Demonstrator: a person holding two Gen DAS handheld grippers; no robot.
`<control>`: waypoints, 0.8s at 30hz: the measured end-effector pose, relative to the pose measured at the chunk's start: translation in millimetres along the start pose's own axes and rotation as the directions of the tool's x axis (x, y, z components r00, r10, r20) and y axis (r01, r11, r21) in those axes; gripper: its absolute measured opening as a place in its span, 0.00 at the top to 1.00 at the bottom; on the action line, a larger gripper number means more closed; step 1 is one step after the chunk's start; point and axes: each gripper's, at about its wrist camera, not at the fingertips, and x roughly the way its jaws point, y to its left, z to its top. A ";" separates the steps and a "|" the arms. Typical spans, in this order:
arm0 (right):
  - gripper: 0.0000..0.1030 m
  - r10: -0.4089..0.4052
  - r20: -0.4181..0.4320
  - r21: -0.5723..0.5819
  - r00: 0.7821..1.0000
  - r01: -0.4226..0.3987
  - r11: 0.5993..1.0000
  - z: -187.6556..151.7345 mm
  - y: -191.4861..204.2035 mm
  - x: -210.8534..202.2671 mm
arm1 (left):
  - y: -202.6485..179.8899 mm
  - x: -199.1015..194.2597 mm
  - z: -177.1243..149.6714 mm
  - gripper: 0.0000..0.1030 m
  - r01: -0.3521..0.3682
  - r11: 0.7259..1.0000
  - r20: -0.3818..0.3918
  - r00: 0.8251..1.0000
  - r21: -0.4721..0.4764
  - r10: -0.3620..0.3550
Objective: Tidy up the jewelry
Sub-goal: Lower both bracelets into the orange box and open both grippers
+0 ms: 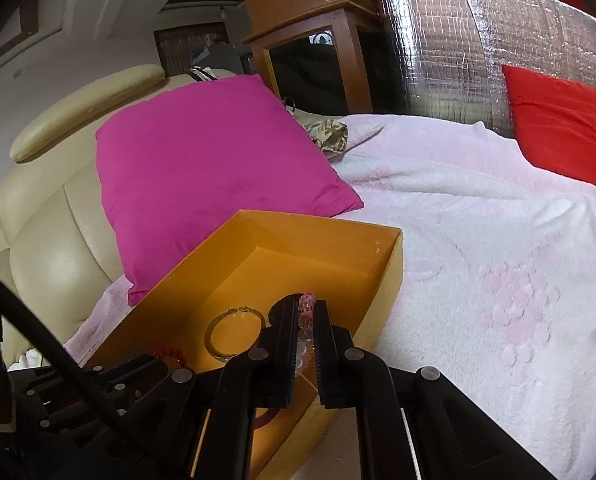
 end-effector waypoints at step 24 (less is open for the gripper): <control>0.91 0.005 -0.042 0.042 0.999 -0.004 0.999 -2.6 -10.8 8.2 | -5.0 10.3 -0.3 0.81 -0.011 1.000 -0.043 0.999 0.018 0.012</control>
